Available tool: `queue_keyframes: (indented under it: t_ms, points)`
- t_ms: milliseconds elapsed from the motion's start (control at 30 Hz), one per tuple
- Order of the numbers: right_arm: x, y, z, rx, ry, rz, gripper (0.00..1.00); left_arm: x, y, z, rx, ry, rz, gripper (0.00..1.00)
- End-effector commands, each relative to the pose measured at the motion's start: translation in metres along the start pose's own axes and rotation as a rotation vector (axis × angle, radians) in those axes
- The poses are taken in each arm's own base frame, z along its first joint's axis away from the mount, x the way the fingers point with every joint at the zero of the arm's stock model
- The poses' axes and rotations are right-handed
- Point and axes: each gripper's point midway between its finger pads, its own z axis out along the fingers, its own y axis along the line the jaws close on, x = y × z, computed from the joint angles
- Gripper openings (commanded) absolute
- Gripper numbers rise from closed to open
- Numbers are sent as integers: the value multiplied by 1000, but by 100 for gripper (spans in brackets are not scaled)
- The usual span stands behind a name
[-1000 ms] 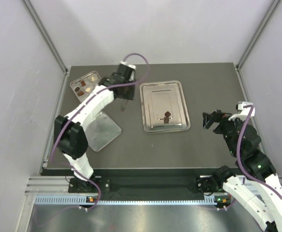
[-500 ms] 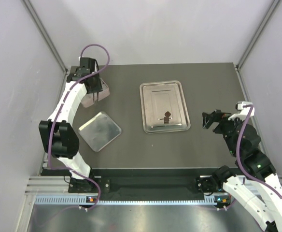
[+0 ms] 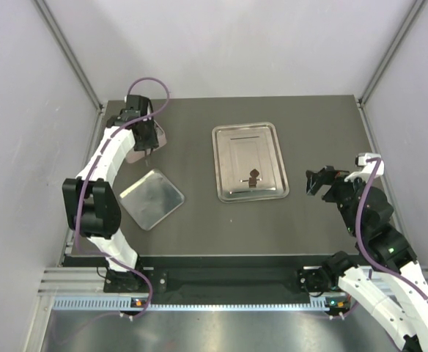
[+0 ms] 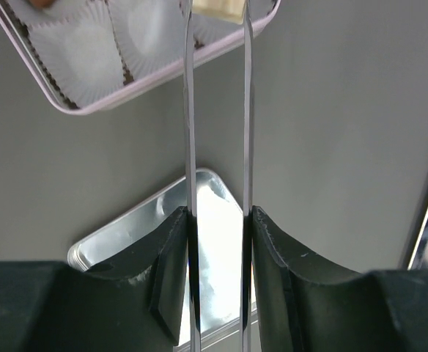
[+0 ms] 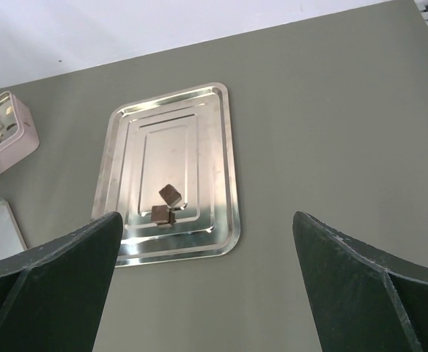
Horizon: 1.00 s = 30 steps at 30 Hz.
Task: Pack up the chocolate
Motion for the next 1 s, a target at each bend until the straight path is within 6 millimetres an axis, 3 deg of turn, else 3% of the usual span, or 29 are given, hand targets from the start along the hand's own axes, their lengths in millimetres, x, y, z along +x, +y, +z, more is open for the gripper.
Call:
queue_keyframes:
  t_ms: [0, 633, 967]
  points:
    - [-14, 3, 3, -5, -51, 5, 100, -4, -1, 6, 9, -29, -18, 40]
    - [-15, 2, 5, 4, -51, -4, 100, -9, -5, 28, 19, -34, 12, 43]
    - [-18, 3, 2, 0, -60, 10, 100, -20, -5, 14, 24, -65, 38, 53]
